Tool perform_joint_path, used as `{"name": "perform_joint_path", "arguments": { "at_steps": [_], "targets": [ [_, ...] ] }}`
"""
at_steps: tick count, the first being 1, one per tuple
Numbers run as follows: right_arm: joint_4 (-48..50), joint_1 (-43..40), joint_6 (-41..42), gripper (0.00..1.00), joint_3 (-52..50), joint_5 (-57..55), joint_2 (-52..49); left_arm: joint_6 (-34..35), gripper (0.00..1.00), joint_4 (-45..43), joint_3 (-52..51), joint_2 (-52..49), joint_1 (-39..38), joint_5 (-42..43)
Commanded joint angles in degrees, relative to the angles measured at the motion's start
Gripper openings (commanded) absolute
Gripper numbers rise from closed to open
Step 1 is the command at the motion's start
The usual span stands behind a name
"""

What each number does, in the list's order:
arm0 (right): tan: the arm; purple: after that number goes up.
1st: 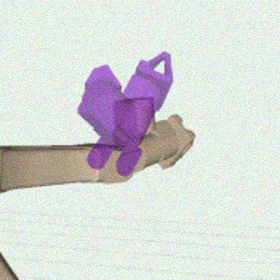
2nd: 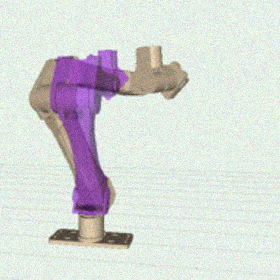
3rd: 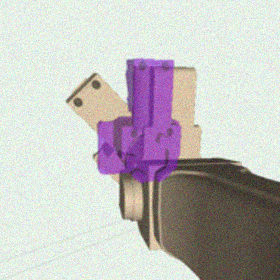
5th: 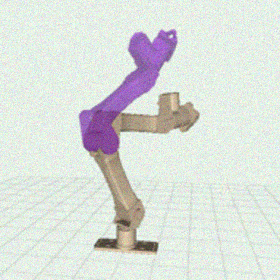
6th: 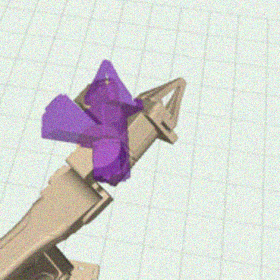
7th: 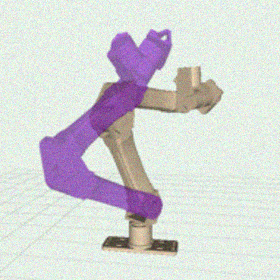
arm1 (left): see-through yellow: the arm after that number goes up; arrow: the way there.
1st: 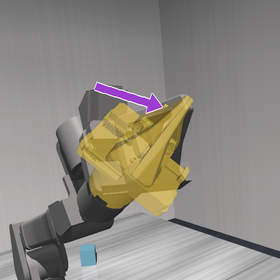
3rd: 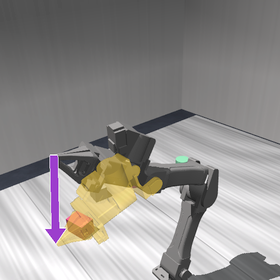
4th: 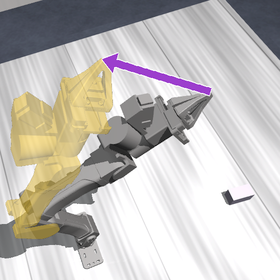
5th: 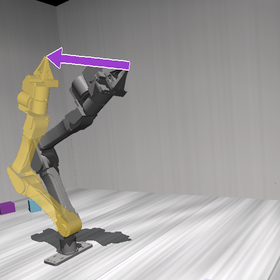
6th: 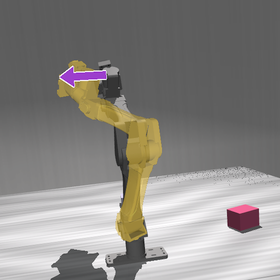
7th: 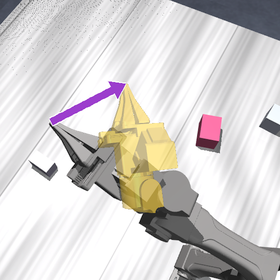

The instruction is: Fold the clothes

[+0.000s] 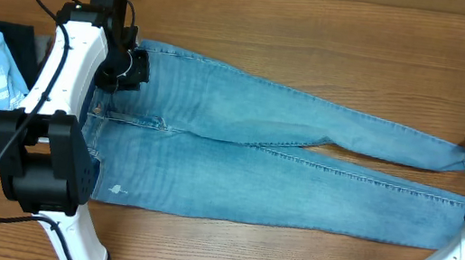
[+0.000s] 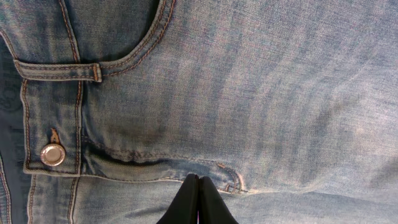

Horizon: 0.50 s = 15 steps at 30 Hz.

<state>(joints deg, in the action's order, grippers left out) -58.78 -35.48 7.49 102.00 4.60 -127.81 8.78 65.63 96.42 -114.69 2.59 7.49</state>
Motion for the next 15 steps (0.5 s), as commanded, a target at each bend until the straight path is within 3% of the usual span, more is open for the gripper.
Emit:
{"name": "perform_joint_path", "arguments": {
  "at_steps": [1, 2, 3, 4, 6, 12, 15],
  "targets": [
    [0.0, 0.1, 0.0, 0.33, 0.0, 0.2, -2.5, -0.6, 0.04, 0.2, 1.2, 1.1, -0.4, 0.0],
    [0.0, 0.1, 0.0, 0.21, 0.0, 0.2, -2.5, -0.6, 0.04, 0.2, 1.2, 1.1, -0.4, 0.0],
    [-0.1, 0.1, 0.0, 0.17, 0.0, 0.2, -2.5, -0.6, 0.04, 0.1, 1.2, 1.1, -0.4, 0.0],
    [-0.5, 0.1, 0.0, 0.04, 0.0, 0.3, -2.5, -0.6, 0.04, 0.1, 1.2, 1.1, -0.4, 0.0],
    [-3.1, 0.1, 0.1, 0.04, 1.8, 2.4, -1.3, -0.6, 0.04, 0.1, 1.2, 1.1, -0.4, 0.0],
    [-24.5, 0.1, 0.2, 0.04, 22.7, -1.5, 12.0, -0.7, 0.04, 0.1, 1.2, 1.1, -0.4, 0.0],
    [-29.9, 0.0, 6.0, 0.04, 24.1, -7.3, 14.4, -0.7, 0.04, 0.2, 1.2, 1.1, -0.4, 0.0]
  ]
}}
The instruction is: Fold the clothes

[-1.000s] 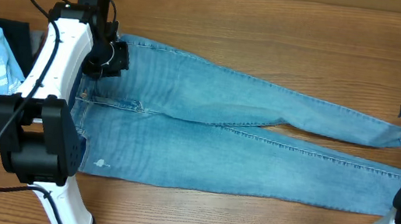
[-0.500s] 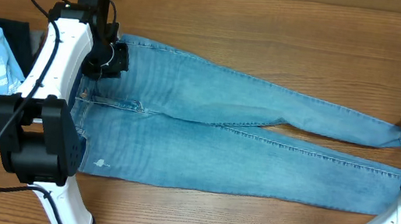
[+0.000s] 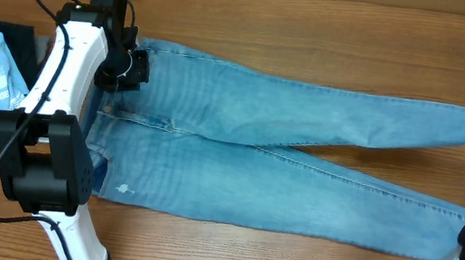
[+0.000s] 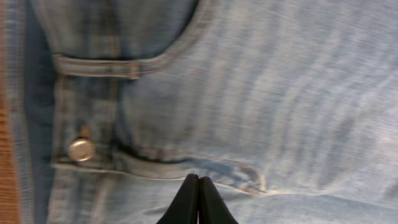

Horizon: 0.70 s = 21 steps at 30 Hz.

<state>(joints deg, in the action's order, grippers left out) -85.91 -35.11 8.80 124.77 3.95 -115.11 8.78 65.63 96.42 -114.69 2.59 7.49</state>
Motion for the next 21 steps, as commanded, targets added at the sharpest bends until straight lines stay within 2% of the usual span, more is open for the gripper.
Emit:
{"name": "perform_joint_path", "arguments": {
  "at_steps": [1, 5, 10, 11, 12, 13, 14, 16, 21],
  "targets": [
    [-4.3, -0.3, 4.7, 0.04, 1.4, -6.9, 1.9, -0.7, 0.04, 0.2, 1.2, 1.1, -0.4, 0.0],
    [-11.1, -0.3, 3.8, 0.04, 1.4, -6.9, 1.9, -0.7, 0.04, -0.1, 1.2, 1.1, -0.4, 0.0],
    [-9.2, -0.3, 4.5, 0.04, 1.3, -6.9, 0.6, -0.7, 0.04, -0.1, 1.2, 1.1, -0.4, 0.0],
    [-4.7, -0.4, 5.6, 0.05, 1.2, -7.0, -0.8, -0.7, 0.04, -0.3, 1.2, 1.1, -0.4, 0.0],
    [6.4, -0.7, 11.5, 0.14, 1.2, -9.2, -3.1, -0.6, 0.04, -0.4, 1.2, 1.1, -0.4, 0.1],
    [13.6, -0.7, 12.4, 0.24, 1.1, -8.8, -5.0, -0.6, 0.04, -0.5, 1.2, 1.1, -0.4, 0.4],
    [19.3, -0.6, 10.4, 0.41, 1.0, -6.3, -8.2, -0.7, 0.04, -0.4, 1.2, 1.1, -0.4, 1.2],
    [15.0, -0.7, 10.3, 0.54, 1.0, -5.6, -11.8, -0.7, 0.04, 0.2, 1.2, 1.1, -0.4, 1.4],
    [6.4, -1.4, 7.0, 0.67, 0.6, -9.8, -12.2, -0.7, 0.04, 0.0, 1.2, 1.1, -0.4, 1.3]
  ]
}}
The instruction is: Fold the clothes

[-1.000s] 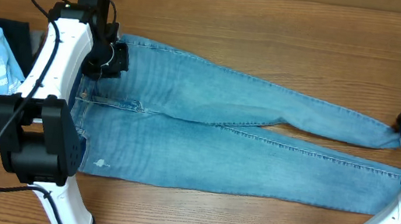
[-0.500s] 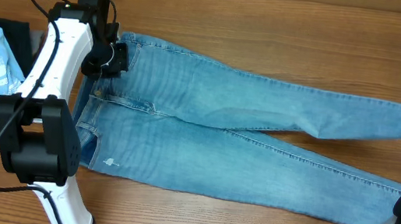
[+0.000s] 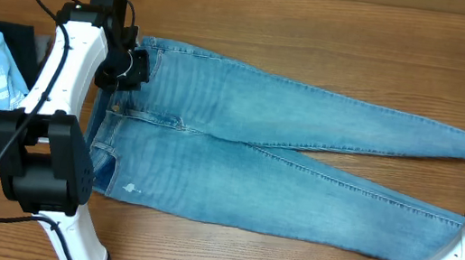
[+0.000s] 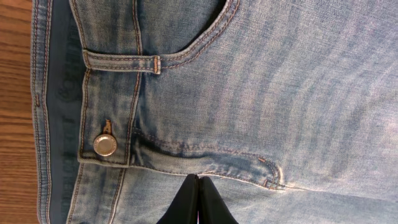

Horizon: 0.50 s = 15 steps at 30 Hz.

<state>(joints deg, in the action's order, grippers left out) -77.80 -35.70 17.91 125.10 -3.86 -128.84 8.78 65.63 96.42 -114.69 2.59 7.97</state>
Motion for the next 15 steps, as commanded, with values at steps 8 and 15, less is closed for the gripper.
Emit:
{"name": "perform_joint_path", "arguments": {
  "at_steps": [8, 15],
  "targets": [
    [11.1, -1.9, -3.4, 0.49, -21.8, -3.6, 1.5, -0.7, 0.04, 0.2, 1.2, 1.1, -0.4, 0.9],
    [31.3, -2.2, -11.3, 0.7, -33.6, 5.6, 1.5, -0.7, 0.04, 0.1, 1.2, 1.1, -0.4, 0.8]
  ]
}}
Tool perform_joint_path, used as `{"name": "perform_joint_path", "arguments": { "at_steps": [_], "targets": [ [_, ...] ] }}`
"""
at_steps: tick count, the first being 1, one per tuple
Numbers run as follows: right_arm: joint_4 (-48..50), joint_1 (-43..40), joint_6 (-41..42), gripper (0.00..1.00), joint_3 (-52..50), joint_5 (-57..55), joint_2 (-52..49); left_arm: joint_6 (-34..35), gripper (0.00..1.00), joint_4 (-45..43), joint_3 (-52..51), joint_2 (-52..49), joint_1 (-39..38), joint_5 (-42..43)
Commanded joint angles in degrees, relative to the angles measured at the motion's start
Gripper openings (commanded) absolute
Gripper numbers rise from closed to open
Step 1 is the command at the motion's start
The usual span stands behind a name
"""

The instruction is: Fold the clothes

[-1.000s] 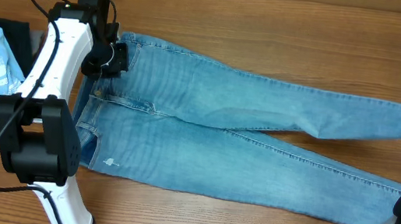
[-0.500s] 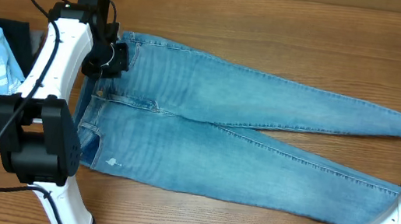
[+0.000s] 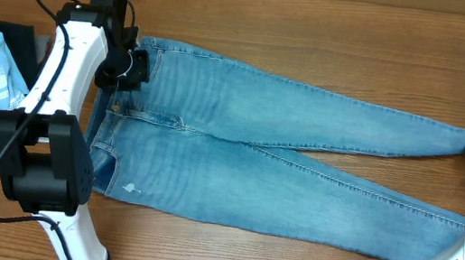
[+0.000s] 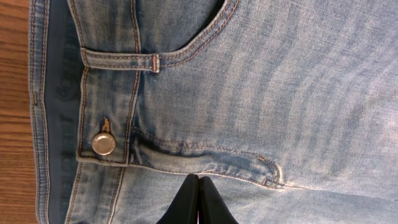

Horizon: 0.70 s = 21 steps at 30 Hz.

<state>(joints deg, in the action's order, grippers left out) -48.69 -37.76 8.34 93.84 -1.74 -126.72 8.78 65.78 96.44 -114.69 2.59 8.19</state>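
Note:
Light blue jeans (image 3: 285,146) lie flat on the wooden table (image 3: 320,24), waist at the left, both legs spread to the right. My left gripper (image 3: 127,70) sits over the waist, shut, fingertips together on the denim (image 4: 280,93) just below the fly; the metal button (image 4: 103,144) lies to their left. My right gripper is at the table's right edge, right beside the upper leg's hem. Its jaws cannot be made out. The lower leg's hem (image 3: 449,243) lies free.
A light blue printed T-shirt lies on dark garments (image 3: 13,35) at the far left edge. The right arm's base stands by the lower leg's end, the left arm's base (image 3: 40,167) beside the waist.
My right gripper has come from the far right edge, up and away from the cloth, down to the upper leg's hem. The jeans and my left gripper have hardly moved.
First my right gripper was at the upper leg's hem, legs close together. Then that leg was stretched to the right edge and the jeans had shifted right. Then the leg lay flat, spread from the other, gripper away. Now the gripper is back at the hem.

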Motion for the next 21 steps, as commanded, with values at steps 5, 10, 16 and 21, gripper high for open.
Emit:
{"name": "perform_joint_path", "arguments": {
  "at_steps": [5, 10, 16, 21],
  "targets": [
    [2.9, -0.1, -12.9, 0.67, -2.3, 17.7, -0.6, -0.6, 0.04, 0.0, 1.2, 1.1, -0.4, 0.6],
    [10.0, -0.2, -27.9, 0.72, -2.3, 20.3, -0.5, 0.5, 0.04, 0.0, 1.2, 1.1, -0.4, 0.6],
    [6.6, -0.2, -40.1, 0.73, -2.3, 38.2, -0.4, 1.5, 0.04, 0.1, 1.2, 1.1, -0.4, 0.6],
    [-0.9, -0.2, -39.8, 0.65, -1.0, 57.2, 0.1, 1.6, 0.04, 0.2, 1.2, 1.1, -0.4, 0.6]
  ]
}}
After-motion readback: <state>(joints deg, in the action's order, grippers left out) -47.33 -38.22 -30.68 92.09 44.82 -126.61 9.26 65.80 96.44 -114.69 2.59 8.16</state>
